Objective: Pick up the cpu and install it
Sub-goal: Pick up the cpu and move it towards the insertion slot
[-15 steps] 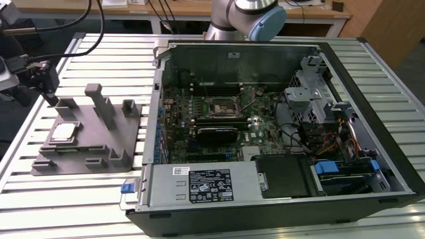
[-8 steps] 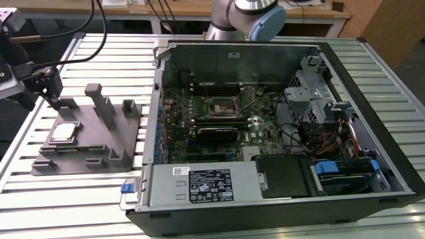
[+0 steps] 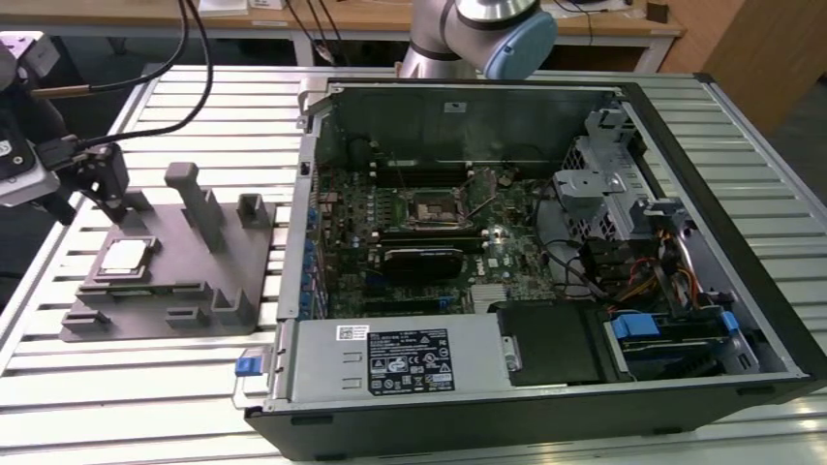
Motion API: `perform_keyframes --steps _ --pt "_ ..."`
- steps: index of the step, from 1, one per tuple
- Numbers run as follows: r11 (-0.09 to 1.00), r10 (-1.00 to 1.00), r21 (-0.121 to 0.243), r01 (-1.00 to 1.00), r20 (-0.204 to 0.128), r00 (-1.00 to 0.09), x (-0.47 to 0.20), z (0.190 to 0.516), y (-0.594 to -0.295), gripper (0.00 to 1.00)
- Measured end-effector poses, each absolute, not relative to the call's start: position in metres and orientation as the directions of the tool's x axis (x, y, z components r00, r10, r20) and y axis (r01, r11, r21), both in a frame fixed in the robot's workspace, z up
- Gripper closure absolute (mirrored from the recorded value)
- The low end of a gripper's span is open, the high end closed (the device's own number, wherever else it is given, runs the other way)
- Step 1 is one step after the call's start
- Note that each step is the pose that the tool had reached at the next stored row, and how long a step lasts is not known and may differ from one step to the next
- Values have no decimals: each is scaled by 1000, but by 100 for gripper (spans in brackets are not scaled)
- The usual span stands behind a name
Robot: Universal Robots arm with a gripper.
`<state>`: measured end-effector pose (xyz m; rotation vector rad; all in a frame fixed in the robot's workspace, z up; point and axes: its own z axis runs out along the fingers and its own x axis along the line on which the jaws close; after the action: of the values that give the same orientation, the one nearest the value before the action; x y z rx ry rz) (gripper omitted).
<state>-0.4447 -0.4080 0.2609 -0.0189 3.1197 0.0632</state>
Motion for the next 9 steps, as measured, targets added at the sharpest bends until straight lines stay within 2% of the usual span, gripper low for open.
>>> perform_keyframes --steps 5,6,9 --pt "999 -12 40 -12 -20 -1000 -444 252 -408 40" --pt "999 -12 40 -12 -19 -1000 -444 250 -408 34" --pt "999 -12 40 -12 -18 -1000 -444 244 -408 34"
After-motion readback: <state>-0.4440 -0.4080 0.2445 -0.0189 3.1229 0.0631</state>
